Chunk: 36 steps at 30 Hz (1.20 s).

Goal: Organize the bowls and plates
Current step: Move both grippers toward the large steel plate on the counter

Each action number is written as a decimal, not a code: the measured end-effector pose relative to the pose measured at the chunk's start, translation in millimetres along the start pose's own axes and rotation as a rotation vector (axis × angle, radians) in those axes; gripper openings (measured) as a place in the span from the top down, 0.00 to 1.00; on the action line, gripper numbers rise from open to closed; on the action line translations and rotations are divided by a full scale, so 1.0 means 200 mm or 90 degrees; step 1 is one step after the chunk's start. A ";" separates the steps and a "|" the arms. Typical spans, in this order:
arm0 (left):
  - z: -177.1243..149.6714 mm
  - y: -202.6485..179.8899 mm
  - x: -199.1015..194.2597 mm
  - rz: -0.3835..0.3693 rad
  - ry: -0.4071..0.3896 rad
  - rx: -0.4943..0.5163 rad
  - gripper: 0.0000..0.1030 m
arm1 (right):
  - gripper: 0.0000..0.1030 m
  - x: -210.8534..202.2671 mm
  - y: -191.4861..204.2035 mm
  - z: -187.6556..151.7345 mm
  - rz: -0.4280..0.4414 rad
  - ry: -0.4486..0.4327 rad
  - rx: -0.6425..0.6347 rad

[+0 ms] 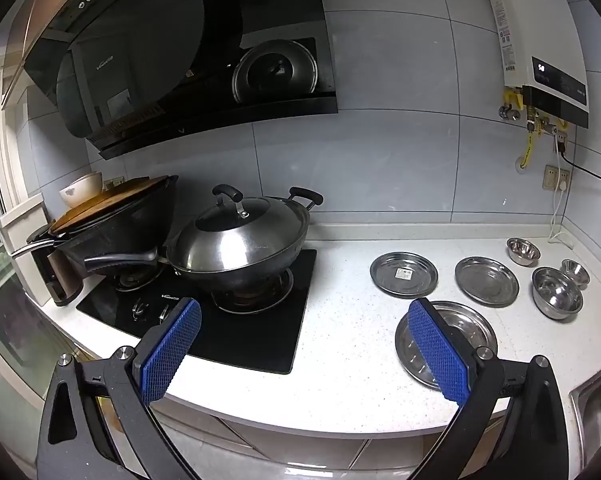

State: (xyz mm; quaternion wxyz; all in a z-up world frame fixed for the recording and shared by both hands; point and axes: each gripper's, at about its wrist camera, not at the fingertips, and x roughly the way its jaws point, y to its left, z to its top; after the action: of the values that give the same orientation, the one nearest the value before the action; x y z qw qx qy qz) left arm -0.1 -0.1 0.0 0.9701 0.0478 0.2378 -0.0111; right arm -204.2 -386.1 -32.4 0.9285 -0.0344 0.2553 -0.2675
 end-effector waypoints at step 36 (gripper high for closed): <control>0.01 0.02 0.07 0.006 -0.020 0.015 0.01 | 0.20 0.04 0.05 0.02 0.001 0.003 -0.004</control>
State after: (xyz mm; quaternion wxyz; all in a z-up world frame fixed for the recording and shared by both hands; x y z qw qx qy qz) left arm 13.3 3.5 -3.3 0.9731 0.0600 0.2223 -0.0104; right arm -192.0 -380.9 -34.4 0.9282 -0.0367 0.2582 -0.2656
